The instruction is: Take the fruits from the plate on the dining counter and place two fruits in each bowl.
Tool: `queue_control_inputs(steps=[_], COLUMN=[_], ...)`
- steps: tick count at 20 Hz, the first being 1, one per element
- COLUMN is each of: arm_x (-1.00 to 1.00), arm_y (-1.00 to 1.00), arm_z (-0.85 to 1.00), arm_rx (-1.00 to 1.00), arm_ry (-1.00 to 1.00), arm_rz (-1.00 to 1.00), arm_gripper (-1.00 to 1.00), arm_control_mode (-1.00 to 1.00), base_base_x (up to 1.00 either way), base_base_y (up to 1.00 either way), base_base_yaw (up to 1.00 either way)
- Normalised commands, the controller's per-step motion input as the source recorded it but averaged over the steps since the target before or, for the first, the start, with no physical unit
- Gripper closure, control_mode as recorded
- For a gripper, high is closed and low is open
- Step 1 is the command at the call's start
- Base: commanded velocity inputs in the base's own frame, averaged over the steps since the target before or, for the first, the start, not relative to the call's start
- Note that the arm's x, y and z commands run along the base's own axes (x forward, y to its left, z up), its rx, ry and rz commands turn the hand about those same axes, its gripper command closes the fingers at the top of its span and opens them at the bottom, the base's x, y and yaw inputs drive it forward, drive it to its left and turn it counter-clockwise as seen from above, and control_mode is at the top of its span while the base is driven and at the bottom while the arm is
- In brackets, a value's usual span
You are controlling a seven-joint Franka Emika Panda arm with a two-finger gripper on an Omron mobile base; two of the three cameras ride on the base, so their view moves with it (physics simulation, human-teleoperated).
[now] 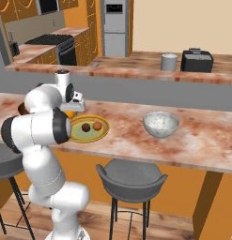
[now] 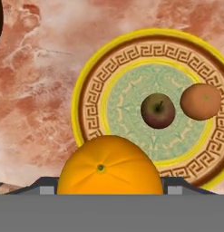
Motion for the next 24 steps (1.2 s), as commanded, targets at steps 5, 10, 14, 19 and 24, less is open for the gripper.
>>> queue_control_inputs(steps=[5,10,14,19,24], arm_x=[0.03,0.14,0.23,0.29,0.23], arm_y=[0.87,0.83,0.80,0.77,0.70], arm_z=[0.28,0.08,0.00,-0.04,-0.03], arm_rx=[0.00,0.06,0.05,0.05,0.00], arm_ry=[0.00,0.03,0.03,0.01,-0.05], arm_rz=[0.00,0.00,0.00,0.00,0.00], arm_gripper=[1.00,1.00,1.00,1.00,1.00], arm_control_mode=[-1.00,-1.00,-1.00,-1.00,-1.00], base_base_x=[0.00,0.00,0.00,0.00,0.00], base_base_y=[0.00,0.00,0.00,0.00,0.00], base_base_yaw=[0.00,0.00,0.00,0.00,0.00])
